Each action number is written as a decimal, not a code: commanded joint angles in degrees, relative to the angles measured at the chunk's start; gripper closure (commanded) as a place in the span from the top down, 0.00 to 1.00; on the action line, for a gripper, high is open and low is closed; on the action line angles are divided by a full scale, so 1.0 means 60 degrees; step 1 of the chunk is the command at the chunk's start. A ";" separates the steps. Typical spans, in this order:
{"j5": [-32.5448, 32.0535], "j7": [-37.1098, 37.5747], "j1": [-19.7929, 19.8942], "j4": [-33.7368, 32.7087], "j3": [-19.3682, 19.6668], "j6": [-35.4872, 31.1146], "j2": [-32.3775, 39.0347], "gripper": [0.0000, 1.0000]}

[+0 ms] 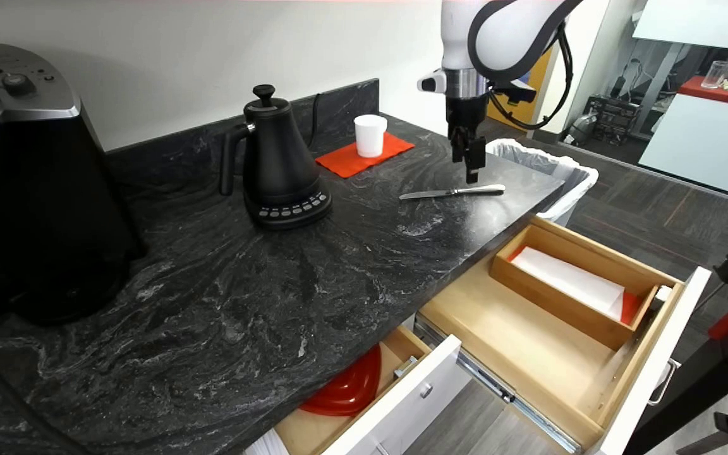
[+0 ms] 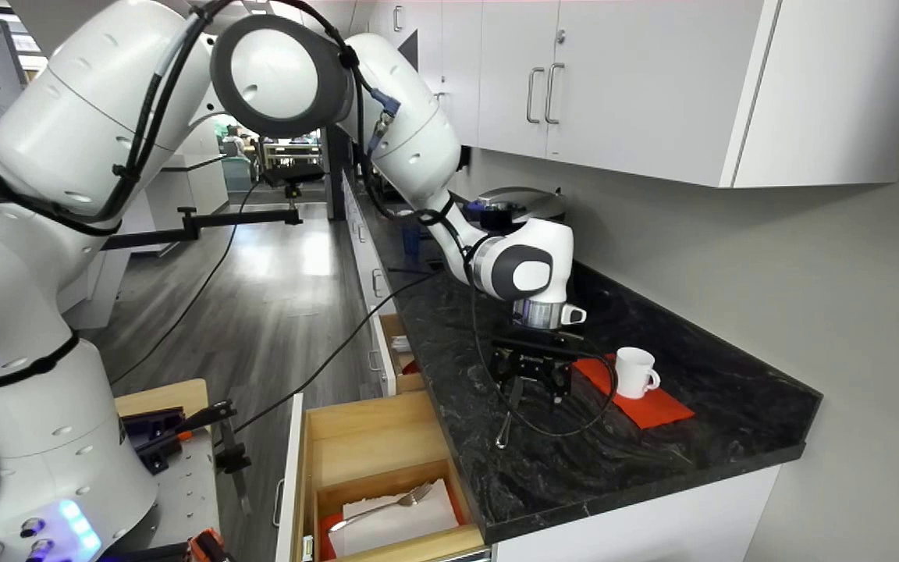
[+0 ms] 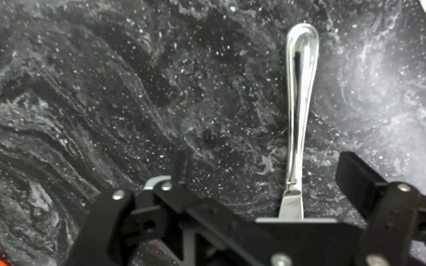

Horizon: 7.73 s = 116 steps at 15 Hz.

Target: Place the folk and knife in the drawer

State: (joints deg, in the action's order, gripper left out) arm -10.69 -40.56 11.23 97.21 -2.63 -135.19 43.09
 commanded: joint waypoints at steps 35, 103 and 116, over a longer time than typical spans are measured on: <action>0.0459 0.0358 -0.0251 -0.0253 -0.0137 0.0807 0.0079 0.06; 0.2008 0.5696 -0.0575 0.8215 0.1292 -0.2476 -0.4267 0.06; 0.2078 0.5678 -0.0544 0.8358 0.1271 -0.2232 -0.4173 0.06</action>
State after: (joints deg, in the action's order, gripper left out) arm 2.03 -7.50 8.16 148.56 4.80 -149.07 18.20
